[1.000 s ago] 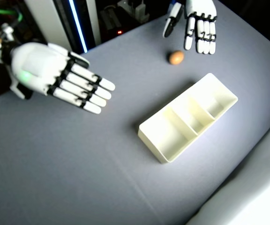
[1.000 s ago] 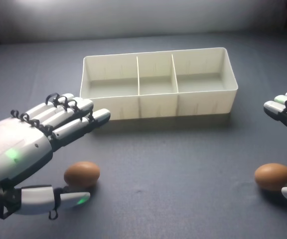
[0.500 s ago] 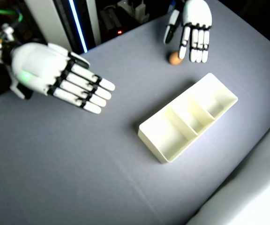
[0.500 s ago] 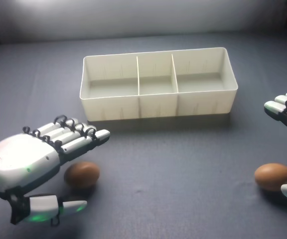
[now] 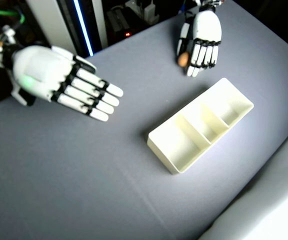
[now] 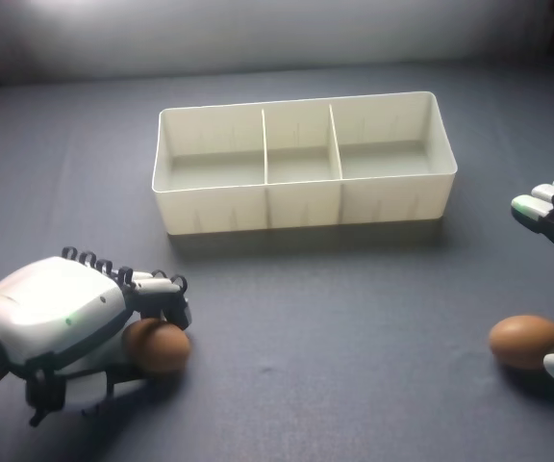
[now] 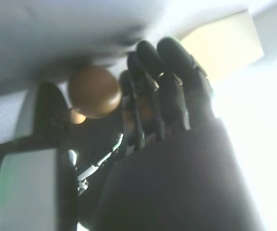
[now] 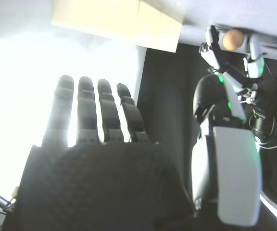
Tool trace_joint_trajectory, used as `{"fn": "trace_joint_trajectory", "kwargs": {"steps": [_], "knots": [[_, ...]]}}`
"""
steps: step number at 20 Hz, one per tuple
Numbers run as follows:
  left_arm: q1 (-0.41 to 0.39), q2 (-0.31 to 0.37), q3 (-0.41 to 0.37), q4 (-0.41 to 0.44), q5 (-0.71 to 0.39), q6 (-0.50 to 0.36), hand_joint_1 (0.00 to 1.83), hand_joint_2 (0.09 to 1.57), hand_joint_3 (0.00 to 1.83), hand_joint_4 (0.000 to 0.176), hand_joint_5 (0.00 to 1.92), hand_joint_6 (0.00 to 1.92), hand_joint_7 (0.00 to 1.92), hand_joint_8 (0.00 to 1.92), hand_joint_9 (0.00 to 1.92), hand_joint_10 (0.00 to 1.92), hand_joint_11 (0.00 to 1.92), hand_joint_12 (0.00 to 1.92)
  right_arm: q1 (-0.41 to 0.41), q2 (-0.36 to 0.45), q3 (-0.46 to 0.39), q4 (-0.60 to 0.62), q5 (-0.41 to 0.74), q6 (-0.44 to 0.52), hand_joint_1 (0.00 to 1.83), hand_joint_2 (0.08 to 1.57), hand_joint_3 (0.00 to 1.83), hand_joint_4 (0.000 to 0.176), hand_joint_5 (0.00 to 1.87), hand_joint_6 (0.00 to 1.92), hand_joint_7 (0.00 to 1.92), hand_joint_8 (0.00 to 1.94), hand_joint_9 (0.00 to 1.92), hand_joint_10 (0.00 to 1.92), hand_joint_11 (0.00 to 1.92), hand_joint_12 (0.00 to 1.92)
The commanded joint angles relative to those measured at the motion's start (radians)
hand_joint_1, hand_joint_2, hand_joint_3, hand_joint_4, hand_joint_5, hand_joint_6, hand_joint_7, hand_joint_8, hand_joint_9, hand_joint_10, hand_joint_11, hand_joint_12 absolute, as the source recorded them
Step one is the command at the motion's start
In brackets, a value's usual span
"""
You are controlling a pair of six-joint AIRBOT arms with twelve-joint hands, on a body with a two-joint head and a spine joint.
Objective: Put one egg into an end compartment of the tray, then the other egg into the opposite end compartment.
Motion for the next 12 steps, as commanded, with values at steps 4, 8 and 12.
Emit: {"fn": "trace_joint_trajectory", "kwargs": {"steps": [4, 8, 12], "knots": [[-0.036, 0.042, -0.023, 0.014, -0.186, 0.018, 1.16, 1.34, 0.00, 0.000, 0.58, 1.30, 0.64, 1.84, 0.89, 1.92, 1.01, 1.92, 0.002, 0.001, 0.003, -0.009, 0.134, 0.014, 0.39, 1.17, 0.06, 0.000, 0.00, 0.00, 0.00, 0.00, 0.00, 0.00, 0.00, 0.00], [-0.107, 0.059, -0.012, 0.004, -0.225, 0.060, 1.19, 1.28, 0.00, 0.000, 0.67, 1.27, 0.74, 1.63, 0.73, 1.73, 0.72, 1.90, 0.002, 0.001, 0.003, -0.009, 0.146, 0.021, 0.38, 1.20, 0.06, 0.000, 0.00, 0.00, 0.00, 0.00, 0.00, 0.00, 0.00, 0.00], [-0.226, 0.019, 0.064, -0.032, -0.185, 0.067, 1.35, 1.23, 0.00, 0.000, 0.68, 1.11, 0.77, 1.41, 0.79, 1.61, 0.67, 1.82, 0.002, 0.000, 0.004, -0.008, 0.147, 0.021, 0.40, 1.21, 0.05, 0.000, 0.00, 0.00, 0.00, 0.00, 0.00, 0.00, 0.00, 0.00]]}}
